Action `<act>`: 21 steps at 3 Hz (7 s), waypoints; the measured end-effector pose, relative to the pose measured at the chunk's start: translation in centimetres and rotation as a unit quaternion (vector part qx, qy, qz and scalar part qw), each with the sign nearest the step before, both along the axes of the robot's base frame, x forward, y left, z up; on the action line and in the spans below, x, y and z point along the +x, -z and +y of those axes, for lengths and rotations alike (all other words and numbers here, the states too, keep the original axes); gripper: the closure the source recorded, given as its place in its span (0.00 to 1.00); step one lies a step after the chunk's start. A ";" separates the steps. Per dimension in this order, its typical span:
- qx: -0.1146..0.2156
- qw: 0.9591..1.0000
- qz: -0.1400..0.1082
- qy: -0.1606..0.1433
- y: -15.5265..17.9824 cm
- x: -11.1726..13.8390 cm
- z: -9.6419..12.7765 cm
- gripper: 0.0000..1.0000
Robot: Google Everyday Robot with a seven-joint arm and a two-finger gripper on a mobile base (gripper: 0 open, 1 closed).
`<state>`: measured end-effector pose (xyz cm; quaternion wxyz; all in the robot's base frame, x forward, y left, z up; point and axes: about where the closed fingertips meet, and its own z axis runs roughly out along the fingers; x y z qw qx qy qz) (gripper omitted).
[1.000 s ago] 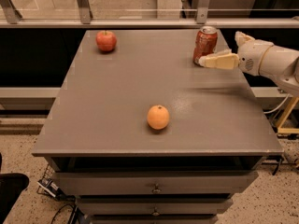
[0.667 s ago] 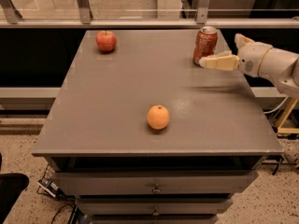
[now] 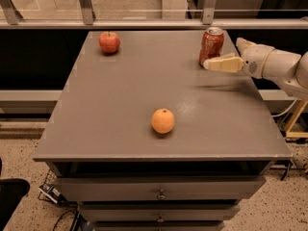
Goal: Knock coke can over
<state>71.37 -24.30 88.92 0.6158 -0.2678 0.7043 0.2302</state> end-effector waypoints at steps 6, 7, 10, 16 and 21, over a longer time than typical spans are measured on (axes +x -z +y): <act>-0.018 0.999 0.003 -0.045 0.9 3.2 2.0 0.42; -0.018 0.999 0.003 -0.047 1.0 3.3 2.3 0.65; -0.026 0.998 0.008 -0.053 1.1 3.5 3.3 1.00; -0.377 0.909 0.155 -0.090 1.7 0.3 6.0 1.00; -0.419 0.872 0.202 -0.156 4.8 -0.3 7.5 1.00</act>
Offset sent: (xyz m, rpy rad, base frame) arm 0.0205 0.0119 -0.0114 -0.0022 0.0241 0.0794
